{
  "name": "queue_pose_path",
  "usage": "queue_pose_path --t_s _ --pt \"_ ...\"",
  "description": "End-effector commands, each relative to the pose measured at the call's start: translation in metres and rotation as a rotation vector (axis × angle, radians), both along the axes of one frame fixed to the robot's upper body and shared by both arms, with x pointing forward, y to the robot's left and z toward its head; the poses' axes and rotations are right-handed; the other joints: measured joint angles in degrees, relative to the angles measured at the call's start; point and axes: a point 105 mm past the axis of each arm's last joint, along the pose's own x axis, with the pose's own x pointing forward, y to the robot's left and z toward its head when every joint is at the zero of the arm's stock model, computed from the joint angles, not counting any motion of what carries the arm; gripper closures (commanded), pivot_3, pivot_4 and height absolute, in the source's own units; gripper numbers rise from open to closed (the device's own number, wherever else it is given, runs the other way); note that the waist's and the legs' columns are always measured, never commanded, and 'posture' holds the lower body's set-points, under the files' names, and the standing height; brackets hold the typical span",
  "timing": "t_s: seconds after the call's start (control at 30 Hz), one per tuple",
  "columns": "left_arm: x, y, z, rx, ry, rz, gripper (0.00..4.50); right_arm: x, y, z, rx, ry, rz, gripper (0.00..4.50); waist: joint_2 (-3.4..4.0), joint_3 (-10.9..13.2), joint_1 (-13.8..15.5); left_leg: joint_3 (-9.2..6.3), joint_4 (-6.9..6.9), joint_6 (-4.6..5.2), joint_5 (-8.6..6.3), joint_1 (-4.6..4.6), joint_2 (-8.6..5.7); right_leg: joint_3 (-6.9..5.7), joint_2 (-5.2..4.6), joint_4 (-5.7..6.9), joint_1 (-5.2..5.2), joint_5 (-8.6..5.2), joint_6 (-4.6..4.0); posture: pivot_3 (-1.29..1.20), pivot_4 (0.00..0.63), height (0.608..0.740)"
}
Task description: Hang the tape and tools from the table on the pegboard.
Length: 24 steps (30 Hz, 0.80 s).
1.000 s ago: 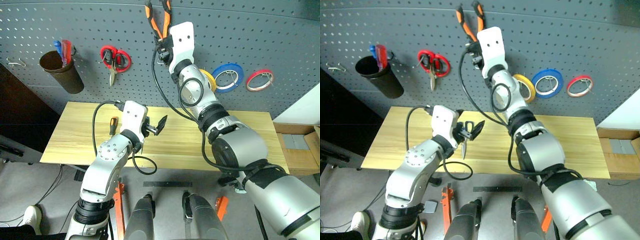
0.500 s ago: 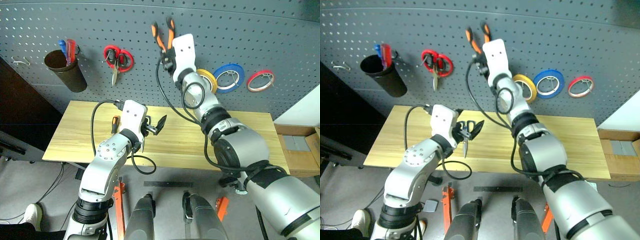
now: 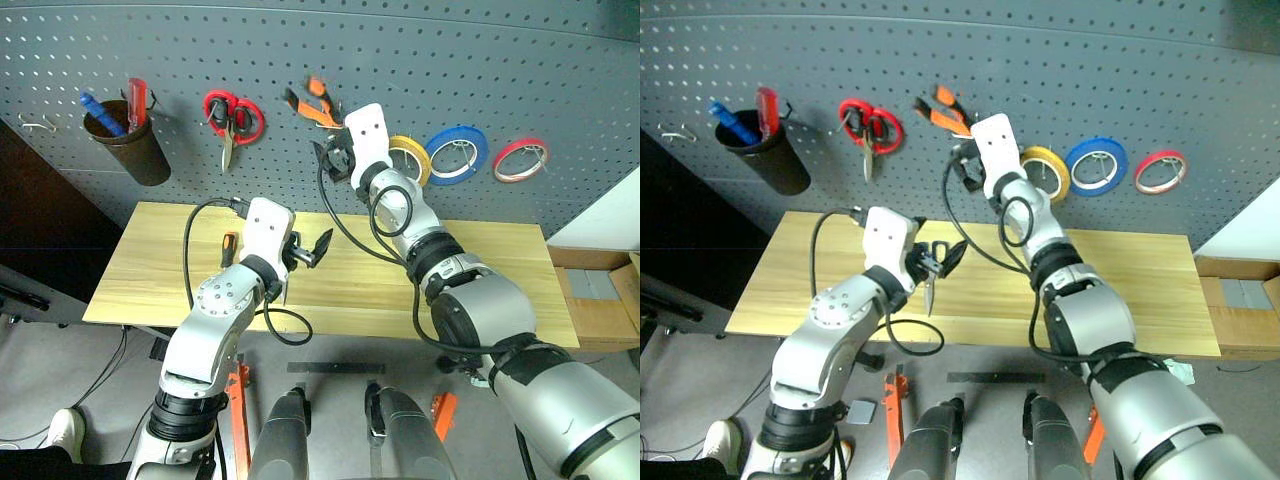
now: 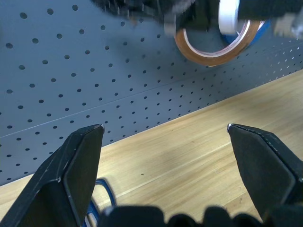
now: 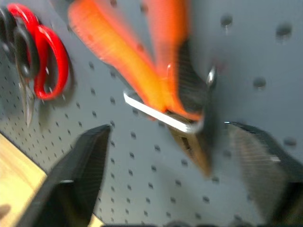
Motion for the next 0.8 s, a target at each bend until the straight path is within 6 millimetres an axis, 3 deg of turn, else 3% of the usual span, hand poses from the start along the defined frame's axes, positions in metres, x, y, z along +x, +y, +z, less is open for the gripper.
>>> queue_pose_path --t_s 0.03,0.17,0.37,0.6,0.8 --pt "-0.001 -0.003 0.012 -0.012 -0.057 -0.005 0.0 -0.005 -0.002 0.016 0.002 -0.073 0.04 0.01 0.0 0.0 0.0 0.0 -0.01 0.0 0.0 0.0 0.0 0.01 0.0 -0.01 0.0 0.0 0.0 0.05 0.286 0.74" --pt "0.002 -0.002 0.01 -0.019 -0.055 0.015 0.0 -0.021 -0.018 0.007 -0.026 -0.123 0.095 0.01 0.0 0.0 0.2 -0.07 -0.06 0.0 0.0 -0.02 0.01 0.01 -0.03 -0.05 0.02 -0.01 0.02 0.04 0.28 0.74" --pt "0.002 0.009 -0.005 -0.012 -0.011 0.091 0.0 -0.07 -0.029 0.001 -0.087 -0.171 0.214 0.01 0.0 0.0 -0.4 0.02 0.01 -0.01 0.0 -0.19 -0.02 0.06 -0.1 -0.01 -0.14 0.01 0.09 0.01 0.284 0.74" --pt "0.013 0.034 -0.059 0.048 0.15 0.37 0.0 -0.126 -0.028 -0.041 -0.207 -0.055 0.513 0.01 0.01 0.1 -1.1 -0.05 0.05 -0.01 0.0 -0.12 -0.01 0.02 0.06 0.05 -0.15 -0.01 0.09 -0.03 0.319 0.74" --pt "0.011 0.053 -0.107 0.074 0.329 0.586 0.0 -0.148 -0.027 -0.065 -0.293 0.006 0.667 0.01 0.01 0.3 -1.8 0.05 0.14 -0.01 -0.01 -0.12 -0.01 0.05 0.07 0.04 -0.16 0.0 0.1 -0.05 0.346 0.74"
